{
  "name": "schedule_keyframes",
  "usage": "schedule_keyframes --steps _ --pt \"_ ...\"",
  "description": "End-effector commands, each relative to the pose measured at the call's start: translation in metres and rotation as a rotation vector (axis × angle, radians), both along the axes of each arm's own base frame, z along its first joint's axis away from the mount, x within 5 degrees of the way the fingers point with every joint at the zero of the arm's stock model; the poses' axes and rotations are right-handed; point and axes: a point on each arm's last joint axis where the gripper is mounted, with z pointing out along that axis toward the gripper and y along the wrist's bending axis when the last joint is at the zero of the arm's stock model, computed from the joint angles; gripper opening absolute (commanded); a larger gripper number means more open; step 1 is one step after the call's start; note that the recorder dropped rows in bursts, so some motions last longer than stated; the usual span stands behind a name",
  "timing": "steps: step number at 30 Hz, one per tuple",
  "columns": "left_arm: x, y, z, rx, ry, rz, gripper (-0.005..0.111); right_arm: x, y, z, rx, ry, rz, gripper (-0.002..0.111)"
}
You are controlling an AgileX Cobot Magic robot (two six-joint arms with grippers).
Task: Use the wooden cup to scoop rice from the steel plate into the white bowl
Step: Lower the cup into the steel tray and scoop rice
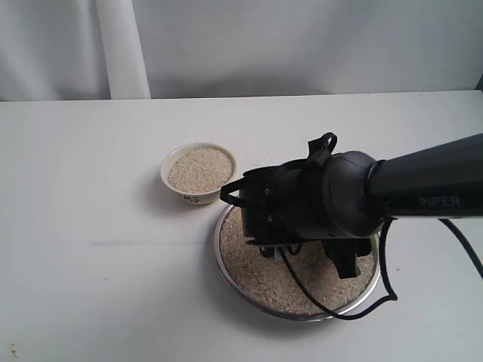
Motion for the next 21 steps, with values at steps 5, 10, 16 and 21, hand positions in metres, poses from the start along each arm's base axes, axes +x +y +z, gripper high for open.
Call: schedule_keyframes --steps 5,10,16,21 --pt "0.000 0.000 0.000 -0.003 -0.007 -0.001 0.000 -0.001 0.001 0.003 0.008 -0.006 -0.008 0.000" --pt "0.000 0.000 0.000 -0.003 -0.007 -0.001 0.000 0.000 -0.001 0.002 0.024 0.008 -0.025 0.000" --pt "0.000 0.000 0.000 -0.003 -0.007 -0.001 0.000 0.002 -0.003 -0.004 0.065 0.038 -0.050 0.000" --pt "0.000 0.000 0.000 -0.003 -0.007 -0.001 0.000 0.004 -0.005 -0.020 0.019 0.069 -0.065 0.000"
